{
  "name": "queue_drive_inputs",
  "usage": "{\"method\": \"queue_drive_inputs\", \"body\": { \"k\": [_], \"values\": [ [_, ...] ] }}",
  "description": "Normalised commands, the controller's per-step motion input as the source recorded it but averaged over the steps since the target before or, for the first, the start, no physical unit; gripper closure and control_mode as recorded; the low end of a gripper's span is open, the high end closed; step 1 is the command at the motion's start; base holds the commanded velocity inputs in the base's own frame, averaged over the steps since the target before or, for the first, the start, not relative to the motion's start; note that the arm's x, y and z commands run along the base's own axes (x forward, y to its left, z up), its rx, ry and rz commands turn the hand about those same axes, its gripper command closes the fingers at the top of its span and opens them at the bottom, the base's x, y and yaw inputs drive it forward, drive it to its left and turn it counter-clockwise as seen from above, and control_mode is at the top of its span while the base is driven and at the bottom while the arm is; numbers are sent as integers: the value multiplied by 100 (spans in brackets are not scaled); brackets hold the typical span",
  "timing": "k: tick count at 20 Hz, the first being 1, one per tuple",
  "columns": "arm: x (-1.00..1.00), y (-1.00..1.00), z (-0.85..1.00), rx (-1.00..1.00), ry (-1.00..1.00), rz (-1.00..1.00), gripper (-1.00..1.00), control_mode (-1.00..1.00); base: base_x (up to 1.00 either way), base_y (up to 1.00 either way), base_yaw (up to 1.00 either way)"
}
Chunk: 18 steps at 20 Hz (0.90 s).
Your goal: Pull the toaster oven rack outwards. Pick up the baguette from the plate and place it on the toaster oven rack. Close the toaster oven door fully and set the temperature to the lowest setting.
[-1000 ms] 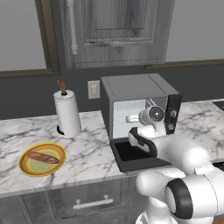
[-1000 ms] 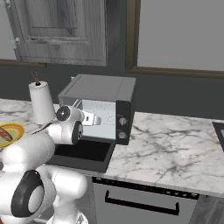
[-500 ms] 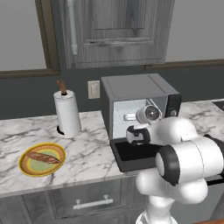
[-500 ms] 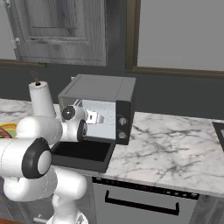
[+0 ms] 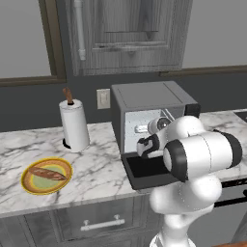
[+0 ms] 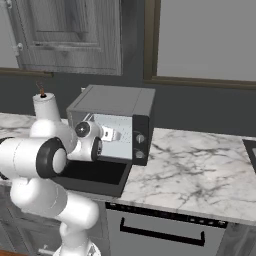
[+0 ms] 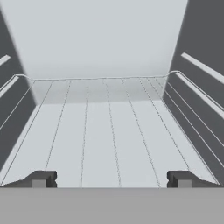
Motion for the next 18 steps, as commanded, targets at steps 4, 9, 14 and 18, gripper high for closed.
{"method": "queue_drive_inputs", "body": {
  "k": [4, 9, 14, 18],
  "values": [
    [23, 0, -6, 0, 1, 0, -100, -100, 0, 0, 0],
    [21, 0, -2, 0, 2, 0, -100, -100, 0, 0, 0],
    [25, 0, -10, 0, 5, 0, -100, -100, 0, 0, 0],
    [11, 0, -34, 0, 8, 0, -100, -100, 0, 0, 0]
  ]
}}
